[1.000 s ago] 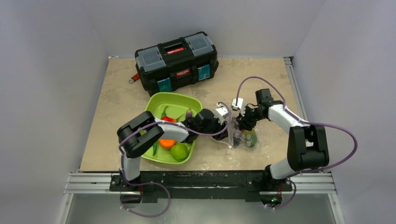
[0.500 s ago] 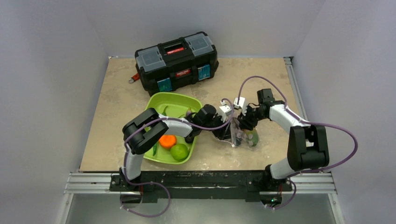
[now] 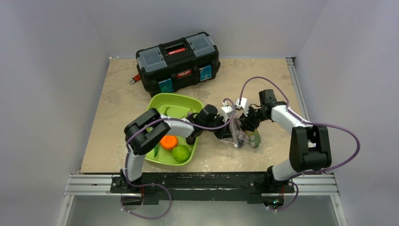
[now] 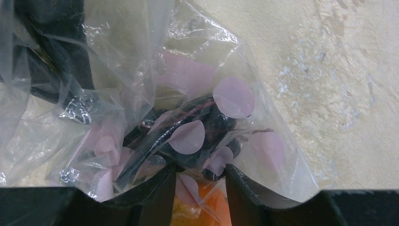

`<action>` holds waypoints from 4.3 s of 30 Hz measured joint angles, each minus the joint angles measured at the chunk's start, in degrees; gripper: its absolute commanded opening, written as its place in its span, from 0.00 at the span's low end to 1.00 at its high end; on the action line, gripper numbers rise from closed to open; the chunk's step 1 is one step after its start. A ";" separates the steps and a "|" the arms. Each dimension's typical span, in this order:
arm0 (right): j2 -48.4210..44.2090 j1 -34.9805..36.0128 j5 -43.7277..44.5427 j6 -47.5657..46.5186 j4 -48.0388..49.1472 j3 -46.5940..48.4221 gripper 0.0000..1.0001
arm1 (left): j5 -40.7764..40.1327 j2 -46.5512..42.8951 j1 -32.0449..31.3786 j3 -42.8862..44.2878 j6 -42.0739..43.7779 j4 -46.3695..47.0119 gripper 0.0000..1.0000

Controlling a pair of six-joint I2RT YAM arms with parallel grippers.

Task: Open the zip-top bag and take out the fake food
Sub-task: Pick up the fake fruit from the zipper food storage bag.

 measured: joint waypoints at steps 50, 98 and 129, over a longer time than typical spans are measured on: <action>2.54 4.17 1.38 -2.03 1.84 -0.46 0.35 | -3.50 -1.73 1.49 -4.85 2.45 2.23 0.55; 3.39 6.86 2.40 -1.07 -0.90 0.22 0.44 | 1.33 -3.17 2.78 -6.91 -10.58 5.11 0.42; -3.15 -1.44 -13.46 13.77 5.86 -0.48 0.00 | -6.03 -6.93 -0.66 -10.78 -16.28 3.23 0.47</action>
